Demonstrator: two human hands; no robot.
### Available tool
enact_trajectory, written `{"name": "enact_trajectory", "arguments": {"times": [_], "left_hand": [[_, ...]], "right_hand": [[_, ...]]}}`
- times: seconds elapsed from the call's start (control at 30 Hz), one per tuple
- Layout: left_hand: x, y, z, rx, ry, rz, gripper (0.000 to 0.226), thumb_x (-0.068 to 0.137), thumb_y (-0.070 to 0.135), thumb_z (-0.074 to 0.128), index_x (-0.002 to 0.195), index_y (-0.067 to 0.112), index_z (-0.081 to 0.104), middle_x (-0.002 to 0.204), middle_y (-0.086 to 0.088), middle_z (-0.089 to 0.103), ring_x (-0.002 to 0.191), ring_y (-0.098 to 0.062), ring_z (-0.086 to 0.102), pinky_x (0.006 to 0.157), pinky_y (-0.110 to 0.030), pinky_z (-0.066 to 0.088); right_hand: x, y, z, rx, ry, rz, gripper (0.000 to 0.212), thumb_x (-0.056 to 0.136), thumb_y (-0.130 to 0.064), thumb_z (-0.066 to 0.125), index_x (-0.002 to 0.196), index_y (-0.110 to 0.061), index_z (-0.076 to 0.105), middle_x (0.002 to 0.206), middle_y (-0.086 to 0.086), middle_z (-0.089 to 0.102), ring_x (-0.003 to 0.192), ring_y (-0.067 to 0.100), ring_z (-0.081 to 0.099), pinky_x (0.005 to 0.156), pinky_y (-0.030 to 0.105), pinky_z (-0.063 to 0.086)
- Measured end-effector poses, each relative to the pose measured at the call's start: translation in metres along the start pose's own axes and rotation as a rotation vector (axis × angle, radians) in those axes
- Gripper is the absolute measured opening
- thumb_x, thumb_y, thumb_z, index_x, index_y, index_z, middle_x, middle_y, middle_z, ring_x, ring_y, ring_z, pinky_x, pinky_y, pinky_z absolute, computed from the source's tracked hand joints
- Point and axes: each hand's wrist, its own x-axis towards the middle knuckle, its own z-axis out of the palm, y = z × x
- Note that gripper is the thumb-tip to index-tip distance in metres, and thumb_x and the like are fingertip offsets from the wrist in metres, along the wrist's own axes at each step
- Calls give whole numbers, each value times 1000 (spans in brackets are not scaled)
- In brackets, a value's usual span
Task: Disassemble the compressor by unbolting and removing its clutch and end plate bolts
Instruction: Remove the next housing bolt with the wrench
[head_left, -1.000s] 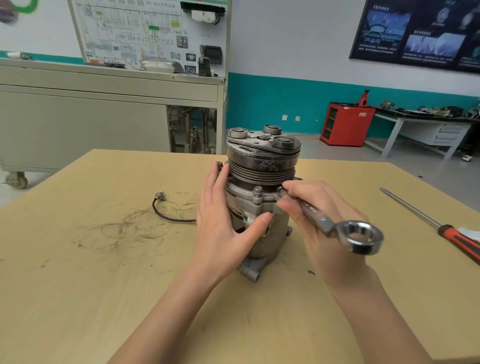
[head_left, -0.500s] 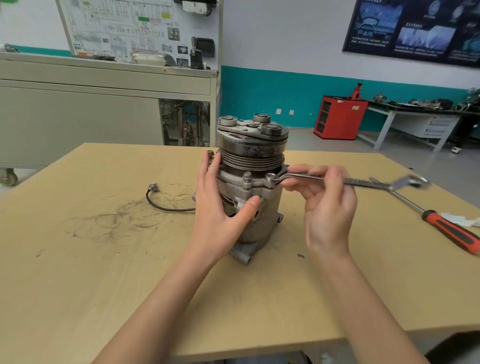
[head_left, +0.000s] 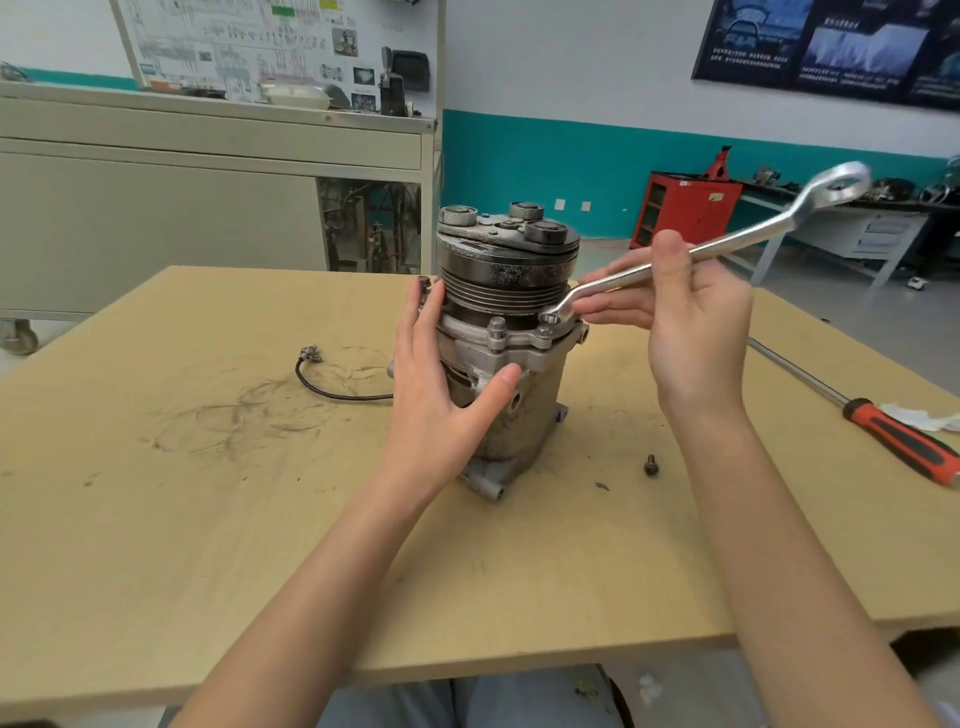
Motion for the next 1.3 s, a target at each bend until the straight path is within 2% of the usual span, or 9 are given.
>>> {"name": "enact_trajectory", "arguments": {"times": [0.2, 0.4, 0.47, 0.53, 0.63, 0.83, 1.0, 1.17, 1.3], "left_hand": [[0, -1, 0, -2, 7, 22, 92, 76, 61, 52, 152, 24, 15, 162, 8, 5, 146, 2, 4, 121, -41, 15], [0, -1, 1, 1, 7, 27, 92, 77, 60, 52, 152, 22, 16, 162, 5, 5, 147, -1, 5, 121, -40, 15], [-1, -1, 1, 2, 9, 34, 92, 76, 60, 52, 152, 23, 16, 162, 5, 5, 147, -1, 5, 121, -38, 15], [-1, -1, 0, -8, 11, 39, 91, 76, 59, 52, 152, 23, 16, 162, 5, 6, 147, -1, 5, 121, -39, 15], [-1, 0, 1, -10, 12, 28, 90, 76, 61, 51, 151, 27, 15, 162, 7, 5, 146, 1, 5, 121, -38, 15], [-2, -1, 3, -5, 19, 20, 91, 76, 63, 50, 152, 27, 16, 162, 9, 6, 146, 0, 6, 118, -29, 15], [-2, -2, 3, -17, 25, 15, 90, 76, 64, 50, 152, 30, 15, 161, 11, 7, 146, 0, 7, 116, -28, 15], [-3, -3, 4, -12, 24, 15, 88, 76, 65, 49, 151, 34, 14, 161, 12, 7, 145, 2, 7, 115, -27, 14], [-3, -4, 4, -4, 25, 26, 88, 76, 65, 49, 150, 33, 14, 161, 10, 7, 146, 0, 7, 115, -26, 13]], "right_hand": [[-21, -10, 9, -413, -69, -515, 39, 97, -27, 47, 85, 4, 68, 73, 13, 70, 64, 24, 70, 56, 44, 57], [-46, 7, 18, -746, -22, -887, 43, 99, -25, 47, 82, 8, 69, 84, 18, 70, 66, 26, 69, 52, 32, 56], [-51, 14, 14, -598, -8, -788, 42, 100, -27, 43, 85, 4, 67, 89, 17, 70, 74, 26, 71, 63, 31, 58], [-49, 18, 10, -191, -19, -434, 33, 102, -26, 37, 90, -6, 61, 93, 11, 69, 80, 26, 71, 73, 33, 57], [-28, 27, 3, 338, 32, 69, 32, 101, -16, 29, 85, -5, 55, 82, 8, 73, 70, 22, 71, 65, 28, 56], [21, 38, -2, 532, -217, 475, 36, 103, -14, 27, 79, -5, 52, 73, 10, 72, 54, 12, 64, 52, 19, 51], [22, 20, -10, 471, -162, 294, 42, 104, -27, 30, 81, -6, 59, 82, 13, 74, 66, 17, 71, 59, 21, 55], [-5, -8, -7, 1, -82, -82, 29, 100, -26, 42, 83, -16, 64, 82, 2, 74, 73, 21, 73, 64, 27, 59], [-23, -8, -2, -292, -103, -397, 29, 96, -26, 49, 93, -4, 67, 81, 6, 71, 73, 19, 72, 63, 44, 59]]}}
